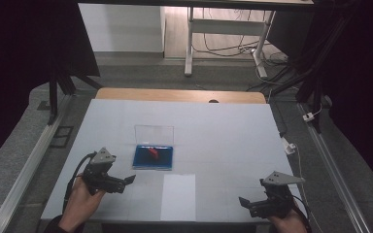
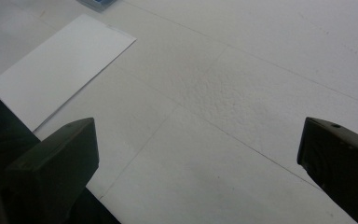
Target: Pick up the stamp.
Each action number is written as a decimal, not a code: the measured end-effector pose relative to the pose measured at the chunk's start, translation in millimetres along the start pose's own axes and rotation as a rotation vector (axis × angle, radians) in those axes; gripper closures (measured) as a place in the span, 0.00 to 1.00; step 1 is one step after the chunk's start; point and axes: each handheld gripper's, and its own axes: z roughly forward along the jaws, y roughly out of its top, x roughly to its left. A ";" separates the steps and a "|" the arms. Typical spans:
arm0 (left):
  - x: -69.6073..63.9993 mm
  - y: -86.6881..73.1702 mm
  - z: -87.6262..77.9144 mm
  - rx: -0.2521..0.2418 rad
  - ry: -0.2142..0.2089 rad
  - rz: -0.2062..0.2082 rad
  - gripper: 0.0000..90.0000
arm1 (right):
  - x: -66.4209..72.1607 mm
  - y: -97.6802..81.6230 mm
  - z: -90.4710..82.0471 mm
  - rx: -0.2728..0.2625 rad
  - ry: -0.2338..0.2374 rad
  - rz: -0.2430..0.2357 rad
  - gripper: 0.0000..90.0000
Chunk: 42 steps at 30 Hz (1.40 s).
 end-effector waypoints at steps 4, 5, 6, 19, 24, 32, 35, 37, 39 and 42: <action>1.9 10.2 10.1 0.001 0.008 0.008 0.00 | 0.6 0.0 0.4 0.000 0.002 -0.004 0.00; 1.9 10.2 10.1 0.001 0.008 0.008 0.00 | 0.7 0.0 0.4 0.001 0.001 -0.005 0.00; 3.1 13.3 14.5 0.000 0.001 0.002 0.00 | 0.7 0.0 0.4 0.001 0.001 -0.006 0.00; 9.2 34.9 38.3 0.005 0.005 0.035 0.00 | 1.8 0.1 1.0 0.006 0.000 -0.012 0.00; 4.8 45.4 52.8 0.021 0.040 0.071 0.00 | 2.2 0.3 1.1 0.012 -0.004 -0.021 0.00; 5.2 52.9 70.4 0.046 0.033 0.070 0.00 | 2.9 0.3 1.6 0.012 -0.003 -0.023 0.00; 6.5 55.4 77.6 0.053 0.022 0.063 0.00 | 3.0 0.3 1.7 0.013 -0.001 -0.024 0.00; 7.8 57.1 82.2 0.058 0.010 0.058 0.00 | 3.0 0.3 1.7 0.014 -0.001 -0.025 0.00; 8.3 59.0 88.2 0.070 0.015 0.053 0.00 | 3.1 0.3 1.7 0.016 -0.002 -0.026 0.00; 8.2 61.7 95.7 0.090 0.024 0.050 0.04 | 3.3 0.3 1.8 0.016 -0.001 -0.028 0.00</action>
